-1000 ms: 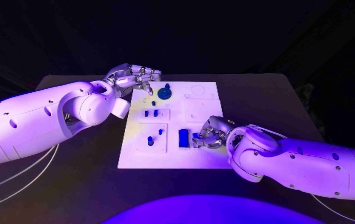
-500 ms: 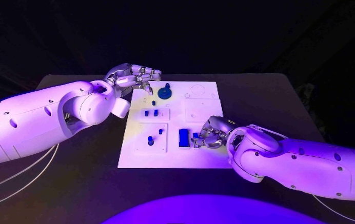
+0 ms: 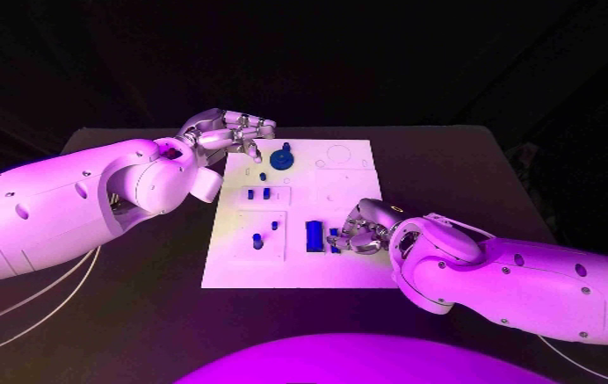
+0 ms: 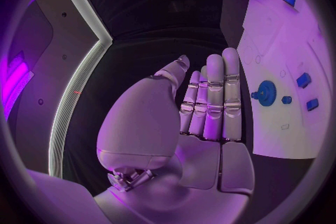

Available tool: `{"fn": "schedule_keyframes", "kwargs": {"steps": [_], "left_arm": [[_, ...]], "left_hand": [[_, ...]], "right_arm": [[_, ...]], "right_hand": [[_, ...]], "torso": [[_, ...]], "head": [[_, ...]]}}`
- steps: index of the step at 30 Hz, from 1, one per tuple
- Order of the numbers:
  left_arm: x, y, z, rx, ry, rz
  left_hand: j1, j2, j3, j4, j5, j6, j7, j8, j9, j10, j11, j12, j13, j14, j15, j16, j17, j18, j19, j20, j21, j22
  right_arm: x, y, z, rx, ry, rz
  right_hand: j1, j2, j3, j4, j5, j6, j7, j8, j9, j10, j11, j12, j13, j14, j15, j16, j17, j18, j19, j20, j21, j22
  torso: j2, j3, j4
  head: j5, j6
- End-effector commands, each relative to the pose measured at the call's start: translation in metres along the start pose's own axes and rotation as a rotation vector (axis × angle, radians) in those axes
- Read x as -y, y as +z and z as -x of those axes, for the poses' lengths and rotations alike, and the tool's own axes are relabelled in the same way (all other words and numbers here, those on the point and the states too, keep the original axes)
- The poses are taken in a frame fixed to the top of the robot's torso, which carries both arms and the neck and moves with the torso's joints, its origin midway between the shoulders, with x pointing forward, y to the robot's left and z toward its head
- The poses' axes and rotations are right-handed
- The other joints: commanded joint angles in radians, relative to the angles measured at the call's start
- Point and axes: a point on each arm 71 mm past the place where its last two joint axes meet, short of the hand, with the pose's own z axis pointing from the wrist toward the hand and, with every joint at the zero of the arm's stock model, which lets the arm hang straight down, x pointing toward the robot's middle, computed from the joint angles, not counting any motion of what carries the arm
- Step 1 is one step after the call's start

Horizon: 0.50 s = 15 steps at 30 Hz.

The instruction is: Assemble the parts on the task board

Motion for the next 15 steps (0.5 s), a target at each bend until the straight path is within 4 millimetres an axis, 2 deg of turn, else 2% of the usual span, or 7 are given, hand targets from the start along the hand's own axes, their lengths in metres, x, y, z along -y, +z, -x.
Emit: {"fn": "schedule_keyframes", "kwargs": {"steps": [1, 11, 14, 15], "left_arm": [[0.001, 0.000, -0.002, -0.019, -0.001, -0.006], [0.001, 0.000, -0.001, -0.016, -0.001, -0.009], [0.001, 0.001, 0.000, -0.008, -0.001, -0.016], [0.001, 0.001, 0.001, -0.003, -0.002, -0.020]], "left_hand": [[-0.002, 0.008, -0.005, 0.001, 0.000, -0.007, 0.001, 0.004, -0.001, -0.006, 0.001, 0.004, 0.000, -0.006, 0.003, 0.005, -0.001, 0.013, 0.003, 0.000, 0.004, 0.002], [-0.002, 0.008, -0.005, 0.001, 0.000, -0.007, 0.001, 0.004, -0.001, -0.006, 0.001, 0.004, 0.000, -0.006, 0.003, 0.005, -0.001, 0.013, 0.003, 0.000, 0.004, 0.002], [-0.002, 0.008, -0.005, 0.002, 0.000, -0.007, 0.001, 0.004, -0.001, -0.007, 0.001, 0.004, 0.000, -0.006, 0.003, 0.005, -0.001, 0.013, 0.003, 0.000, 0.004, 0.002], [-0.002, 0.008, -0.006, 0.002, 0.000, -0.008, 0.001, 0.004, -0.001, -0.008, 0.001, 0.005, 0.000, -0.007, 0.003, 0.005, -0.002, 0.013, 0.003, 0.000, 0.003, 0.002]], "right_arm": [[0.002, -0.001, 0.001, 0.009, -0.020, 0.007], [0.007, -0.004, 0.006, 0.023, 0.006, 0.053], [0.008, -0.005, 0.012, 0.041, 0.095, 0.134], [0.008, -0.004, 0.017, 0.042, 0.145, 0.183]], "right_hand": [[0.018, 0.014, -0.007, -0.008, 0.002, -0.002, 0.005, -0.003, 0.000, 0.009, 0.000, -0.001, 0.112, 0.094, -0.006, 0.004, 0.223, -0.010, 0.044, -0.007, -0.005, 0.217], [0.075, 0.014, -0.023, -0.029, -0.008, -0.009, 0.006, -0.007, -0.001, 0.002, 0.000, -0.015, 0.105, 0.092, -0.006, 0.000, 0.216, -0.007, 0.038, -0.008, -0.021, 0.213], [0.105, 0.022, -0.028, -0.032, -0.017, -0.038, 0.017, -0.024, -0.008, -0.019, 0.009, -0.051, 0.083, 0.086, 0.000, -0.016, 0.192, 0.003, 0.019, -0.004, -0.079, 0.198], [0.122, 0.026, -0.030, -0.034, -0.020, -0.056, 0.028, -0.038, -0.015, -0.046, 0.017, -0.098, 0.054, 0.076, 0.007, -0.044, 0.152, 0.015, -0.005, 0.001, -0.147, 0.182]], "torso": [[0.000, -0.0001, 0.0001], [-0.002, 0.0005, -0.0014], [-0.005, -0.0011, -0.0026], [-0.008, -0.0014, -0.0033]], "head": [[0.000, -0.001], [0.004, 0.003], [0.004, 0.008], [0.003, 0.010]]}}
